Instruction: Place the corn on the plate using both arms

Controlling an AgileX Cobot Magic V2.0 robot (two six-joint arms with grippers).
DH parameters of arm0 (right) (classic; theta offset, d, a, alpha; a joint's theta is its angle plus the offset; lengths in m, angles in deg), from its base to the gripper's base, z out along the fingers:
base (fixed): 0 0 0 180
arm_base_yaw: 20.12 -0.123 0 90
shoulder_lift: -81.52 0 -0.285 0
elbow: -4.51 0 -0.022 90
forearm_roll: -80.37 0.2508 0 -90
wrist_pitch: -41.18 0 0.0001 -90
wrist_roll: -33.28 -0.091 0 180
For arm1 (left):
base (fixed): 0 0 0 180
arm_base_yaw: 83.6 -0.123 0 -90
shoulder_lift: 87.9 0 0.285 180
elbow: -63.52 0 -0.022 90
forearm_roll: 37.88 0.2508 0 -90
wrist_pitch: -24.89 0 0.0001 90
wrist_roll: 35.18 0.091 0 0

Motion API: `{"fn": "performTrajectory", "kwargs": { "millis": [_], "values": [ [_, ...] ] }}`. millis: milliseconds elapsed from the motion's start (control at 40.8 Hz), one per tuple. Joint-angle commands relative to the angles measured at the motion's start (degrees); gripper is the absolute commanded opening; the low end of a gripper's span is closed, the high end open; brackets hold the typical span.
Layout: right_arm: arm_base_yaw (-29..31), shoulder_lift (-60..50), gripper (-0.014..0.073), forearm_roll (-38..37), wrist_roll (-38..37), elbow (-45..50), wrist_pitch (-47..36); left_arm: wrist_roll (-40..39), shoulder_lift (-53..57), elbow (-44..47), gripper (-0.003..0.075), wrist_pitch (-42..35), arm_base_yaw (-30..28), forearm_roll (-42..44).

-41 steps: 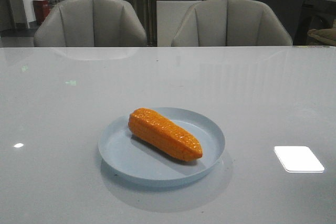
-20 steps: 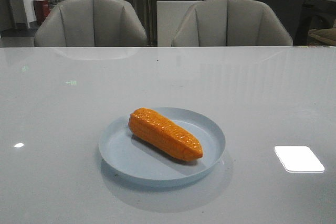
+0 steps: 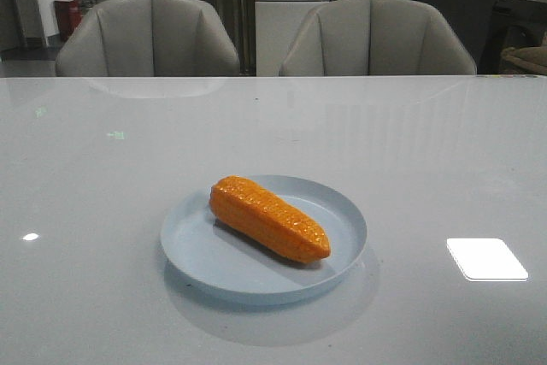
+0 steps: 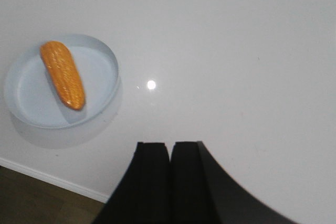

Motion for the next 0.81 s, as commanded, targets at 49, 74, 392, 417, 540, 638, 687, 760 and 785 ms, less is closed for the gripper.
{"fn": "performTrajectory", "kwargs": {
  "millis": [49, 74, 392, 417, 540, 638, 687, 760, 785],
  "values": [
    [-0.8, -6.7, 0.0018, 5.0, 0.1, -1.3, -3.7, -0.7, 0.4, 2.2, 0.0096, -4.4, 0.1, -0.6],
    [-0.8, -8.0, 0.0018, 5.3, 0.1, -1.3, -3.6, -0.7, 0.4, 2.2, 0.0096, -4.4, 0.1, -0.6],
    [-0.8, -19.0, 0.0017, 5.3, 0.1, 0.7, -6.1, -0.7, 0.4, 2.2, 0.0096, -4.4, 0.1, -0.6],
    [-0.8, -19.5, 0.0017, 5.1, 0.1, 1.2, -7.5, -0.7, 0.4, 2.2, 0.0096, -4.4, 0.1, -0.6],
    [-0.8, -23.4, 0.0017, 4.5, 0.1, 5.2, -16.4, -0.7, 0.4, 2.2, 0.0096, -4.4, 0.1, -0.6],
    [-0.8, -27.5, 0.0017, 2.4, -1.9, 10.3, -26.1, -0.7, 0.4, 2.2, 0.0096, -4.4, 0.1, -0.6],
    [-0.8, -29.5, 0.0017, -0.7, -6.3, 13.2, -30.0, -0.7, 0.4, 2.2, 0.0096, -4.4, 0.1, -0.6],
    [-0.9, -30.3, 0.0017, -6.1, -13.6, 16.6, -34.4, -0.7, 0.4, 2.2, 0.0096, -4.4, 0.1, -0.6],
    [-1.0, -30.1, 0.0017, -8.0, -15.1, 17.3, -35.4, -0.7, 0.4, 2.2, 0.0096, -4.4, 0.1, -0.6]
  ]
}}
